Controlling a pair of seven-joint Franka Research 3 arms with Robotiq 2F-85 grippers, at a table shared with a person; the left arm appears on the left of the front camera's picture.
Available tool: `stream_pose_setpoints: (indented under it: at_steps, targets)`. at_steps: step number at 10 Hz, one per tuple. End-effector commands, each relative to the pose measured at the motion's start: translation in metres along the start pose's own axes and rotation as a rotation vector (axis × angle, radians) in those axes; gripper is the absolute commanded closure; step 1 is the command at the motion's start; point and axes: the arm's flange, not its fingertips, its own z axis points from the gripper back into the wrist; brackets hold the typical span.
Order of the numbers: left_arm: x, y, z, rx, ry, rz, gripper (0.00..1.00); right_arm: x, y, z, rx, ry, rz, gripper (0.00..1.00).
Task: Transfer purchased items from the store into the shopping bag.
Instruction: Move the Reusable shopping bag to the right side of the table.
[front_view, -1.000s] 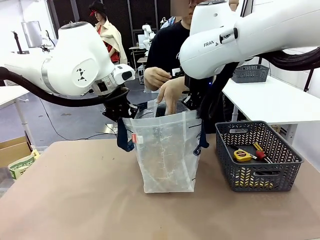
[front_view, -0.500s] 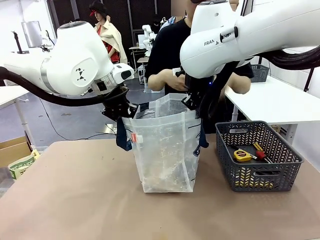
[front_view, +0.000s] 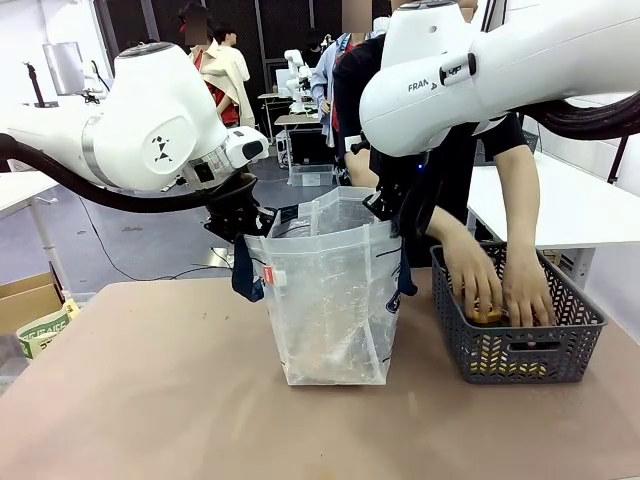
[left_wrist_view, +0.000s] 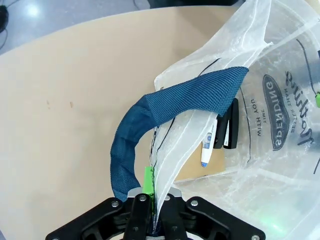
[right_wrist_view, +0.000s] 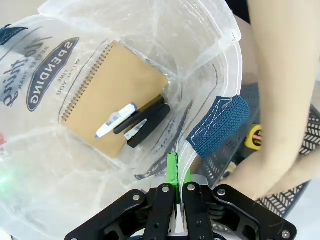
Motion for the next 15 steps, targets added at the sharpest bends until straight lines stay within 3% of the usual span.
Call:
stream_pose_setpoints:
  at_steps: [1,15]
  targets:
    - [0.0003,0.0006,0.0005,0.0,-0.001,0.001,1.0,0.0,-0.0006,0.0001,0.0,-0.001,-0.001,1.0]
    - [0.0003,0.0006,0.0005,0.0,-0.001,0.001,1.0,0.0,-0.0006,0.0001,0.0,-0.001,-0.001,1.0]
